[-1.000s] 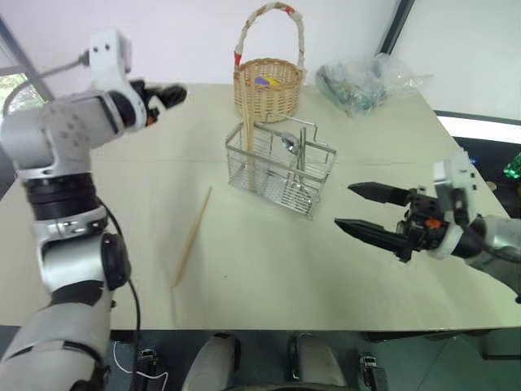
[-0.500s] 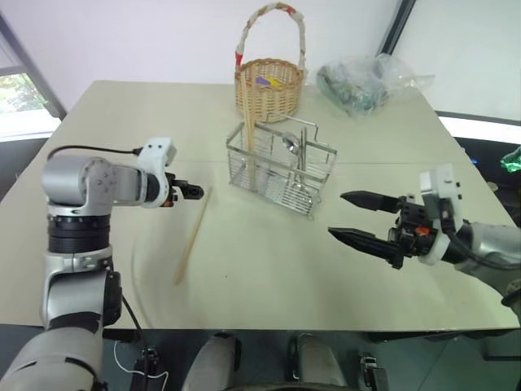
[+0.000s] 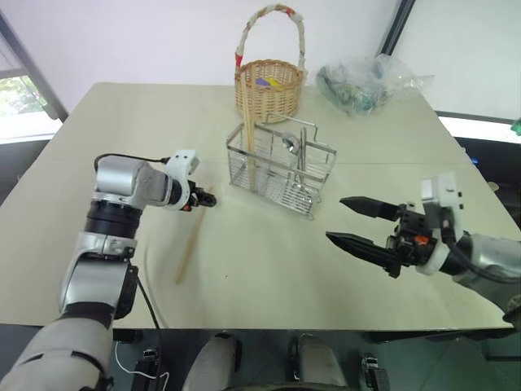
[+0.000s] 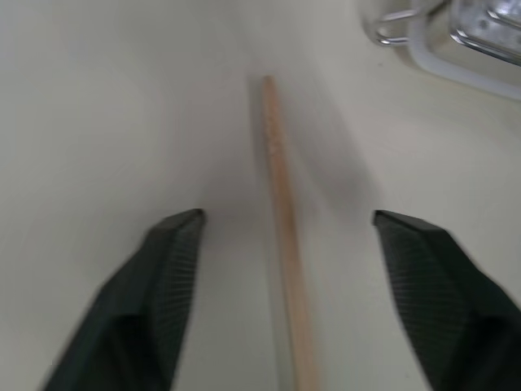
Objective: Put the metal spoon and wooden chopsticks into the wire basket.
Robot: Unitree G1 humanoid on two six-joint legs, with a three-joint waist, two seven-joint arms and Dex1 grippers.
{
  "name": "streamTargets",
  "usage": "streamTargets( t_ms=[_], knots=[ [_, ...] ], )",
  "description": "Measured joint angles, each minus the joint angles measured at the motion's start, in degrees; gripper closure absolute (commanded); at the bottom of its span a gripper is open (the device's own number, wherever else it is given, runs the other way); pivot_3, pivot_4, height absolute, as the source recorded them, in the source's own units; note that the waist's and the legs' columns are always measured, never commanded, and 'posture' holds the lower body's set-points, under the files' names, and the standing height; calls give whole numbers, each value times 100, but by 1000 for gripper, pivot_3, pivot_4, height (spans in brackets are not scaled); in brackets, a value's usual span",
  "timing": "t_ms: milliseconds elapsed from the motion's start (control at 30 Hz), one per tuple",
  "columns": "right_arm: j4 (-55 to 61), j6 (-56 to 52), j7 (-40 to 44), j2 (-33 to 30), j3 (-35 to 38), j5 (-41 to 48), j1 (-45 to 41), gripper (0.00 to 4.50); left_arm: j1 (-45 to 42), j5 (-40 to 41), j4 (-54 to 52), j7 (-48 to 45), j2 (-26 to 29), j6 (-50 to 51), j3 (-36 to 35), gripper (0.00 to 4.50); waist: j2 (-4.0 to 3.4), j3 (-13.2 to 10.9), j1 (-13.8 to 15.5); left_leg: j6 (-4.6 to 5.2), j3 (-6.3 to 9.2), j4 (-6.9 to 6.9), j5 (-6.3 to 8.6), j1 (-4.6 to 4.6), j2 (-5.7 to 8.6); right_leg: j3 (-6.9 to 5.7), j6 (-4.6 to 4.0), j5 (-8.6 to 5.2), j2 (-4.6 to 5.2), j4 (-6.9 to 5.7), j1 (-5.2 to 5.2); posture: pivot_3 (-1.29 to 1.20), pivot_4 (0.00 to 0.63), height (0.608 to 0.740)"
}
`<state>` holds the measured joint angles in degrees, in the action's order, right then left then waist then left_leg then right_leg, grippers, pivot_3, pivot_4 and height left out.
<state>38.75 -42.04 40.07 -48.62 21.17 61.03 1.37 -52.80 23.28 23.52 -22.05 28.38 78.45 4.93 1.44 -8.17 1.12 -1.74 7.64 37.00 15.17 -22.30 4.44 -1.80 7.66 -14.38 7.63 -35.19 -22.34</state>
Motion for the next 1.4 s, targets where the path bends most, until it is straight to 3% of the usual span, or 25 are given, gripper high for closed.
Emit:
streamTargets(
  t_ms=[100,133,533,733,900,1067,1400],
  knots=[
    [0,0,-44,-1,39,24,14,355,-83,-122,188,-68,-96,-66,1,4389,0,0,49,1,-1,1,0,-2,1,0,1,0,0,2,-1,0,150,674],
    [0,1,-56,-2,53,43,14,355,-96,-141,218,-102,-134,-79,0,4464,0,0,67,1,-1,1,1,-2,1,0,1,0,0,2,-2,0,150,674],
    [-9,3,-93,-3,57,52,-16,355,-109,-496,274,112,-136,-573,-185,4464,6,-6,102,2,-1,-2,1,-7,-5,0,1,0,-2,1,-13,0,150,674],
    [-87,-33,18,-182,43,111,-264,355,-824,-595,640,1188,-156,-3232,-1889,4464,32,-20,129,0,1,0,1,-19,-8,-4,-4,5,1,8,-20,0,150,674],
    [-203,-95,150,-243,36,115,-383,355,-1939,-44,625,1115,-253,-4619,-2841,4464,36,-18,135,7,-2,5,5,-15,15,-8,0,7,11,14,-2,0,150,674],
    [-302,-96,200,-244,-34,69,-526,355,-2422,307,753,656,-633,-5047,-2852,4464,35,-18,121,8,-1,4,5,-11,12,-8,4,8,4,9,-2,0,150,674],
    [-230,-83,-44,-178,12,36,-468,355,-2317,251,1014,7,-1611,-5390,-2160,4464,33,-19,105,7,-6,2,2,-9,4,-8,4,9,-3,6,-6,0,150,674]
  ],
)
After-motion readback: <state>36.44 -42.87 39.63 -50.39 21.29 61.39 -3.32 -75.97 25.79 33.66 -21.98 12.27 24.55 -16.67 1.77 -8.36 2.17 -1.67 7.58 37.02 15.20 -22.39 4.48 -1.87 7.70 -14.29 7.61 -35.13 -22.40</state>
